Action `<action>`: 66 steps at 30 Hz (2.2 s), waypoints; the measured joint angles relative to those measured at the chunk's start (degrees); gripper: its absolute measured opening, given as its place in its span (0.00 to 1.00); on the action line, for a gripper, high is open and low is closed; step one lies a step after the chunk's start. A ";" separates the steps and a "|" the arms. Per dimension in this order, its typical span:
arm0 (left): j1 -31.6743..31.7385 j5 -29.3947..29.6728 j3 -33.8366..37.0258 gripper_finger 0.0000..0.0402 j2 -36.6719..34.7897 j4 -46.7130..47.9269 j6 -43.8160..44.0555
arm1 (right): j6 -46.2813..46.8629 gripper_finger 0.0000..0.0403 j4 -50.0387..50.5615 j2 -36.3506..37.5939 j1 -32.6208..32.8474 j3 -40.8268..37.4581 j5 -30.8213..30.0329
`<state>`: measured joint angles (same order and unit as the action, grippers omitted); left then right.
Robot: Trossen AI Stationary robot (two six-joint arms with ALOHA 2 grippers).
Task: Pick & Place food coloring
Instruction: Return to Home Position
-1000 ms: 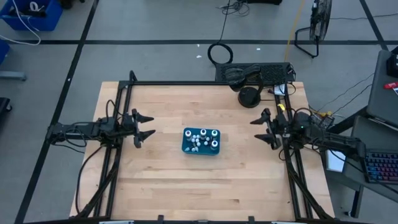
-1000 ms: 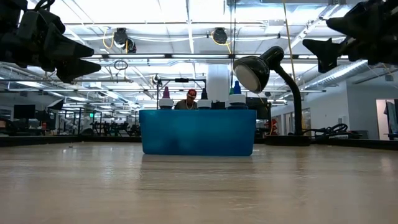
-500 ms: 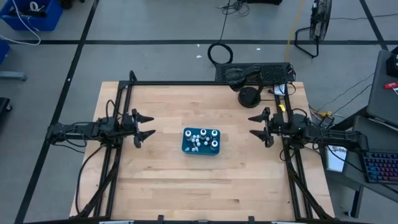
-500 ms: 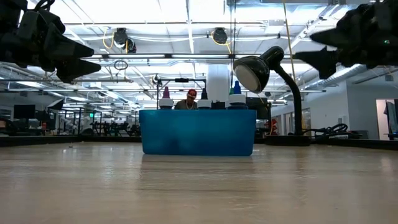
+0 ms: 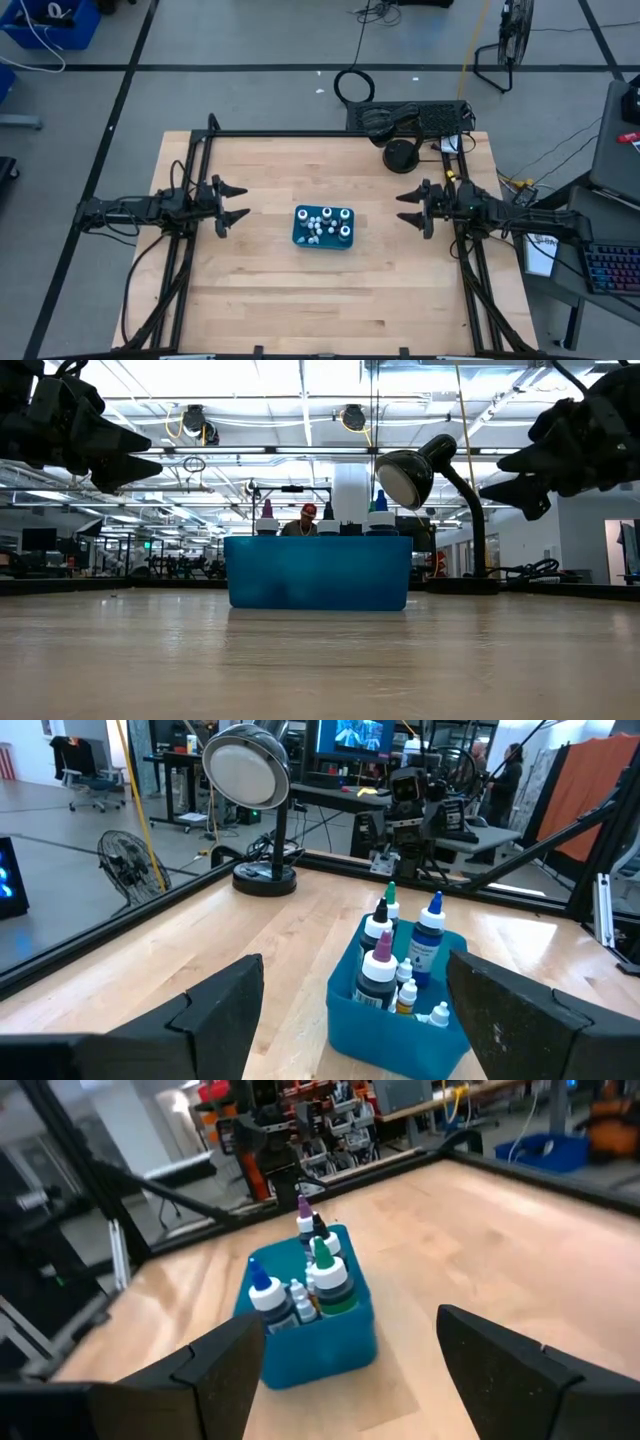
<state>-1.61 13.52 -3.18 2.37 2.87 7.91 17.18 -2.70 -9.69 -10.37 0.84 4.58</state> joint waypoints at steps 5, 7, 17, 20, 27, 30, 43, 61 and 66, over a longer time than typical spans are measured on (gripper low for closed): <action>0.00 0.00 0.00 0.77 0.00 0.00 -0.01 | 2.09 0.70 0.10 0.00 0.01 -0.04 -0.06; 0.00 0.00 0.00 0.77 0.00 0.00 -0.01 | 2.08 0.70 0.15 0.00 0.00 -0.04 -0.06; 0.00 0.02 0.00 0.77 0.00 -0.01 0.00 | 1.65 0.70 0.28 0.00 -0.02 -0.04 -0.06; -0.01 0.02 0.00 0.77 -0.01 0.00 -0.01 | 1.65 0.70 0.32 0.00 -0.02 -0.04 -0.08; 0.00 0.02 0.00 0.77 0.00 0.00 -0.01 | 1.65 0.70 0.35 0.00 -0.02 -0.04 -0.06; -0.01 0.02 0.00 0.77 0.00 -0.01 0.00 | 1.65 0.70 0.35 0.00 -0.02 -0.04 -0.06; 0.00 0.02 0.00 0.77 0.00 -0.02 -0.01 | 1.65 0.70 0.35 0.00 -0.02 -0.04 -0.06; 0.00 0.02 0.00 0.77 -0.01 -0.02 -0.01 | 1.65 0.70 0.35 0.00 -0.03 -0.04 -0.06; -0.01 0.02 0.00 0.77 0.00 -0.02 -0.01 | 1.65 0.70 0.37 0.00 -0.04 -0.04 -0.06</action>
<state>-1.62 13.54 -3.18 2.37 2.85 7.90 18.83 -2.33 -9.69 -10.41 0.80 4.51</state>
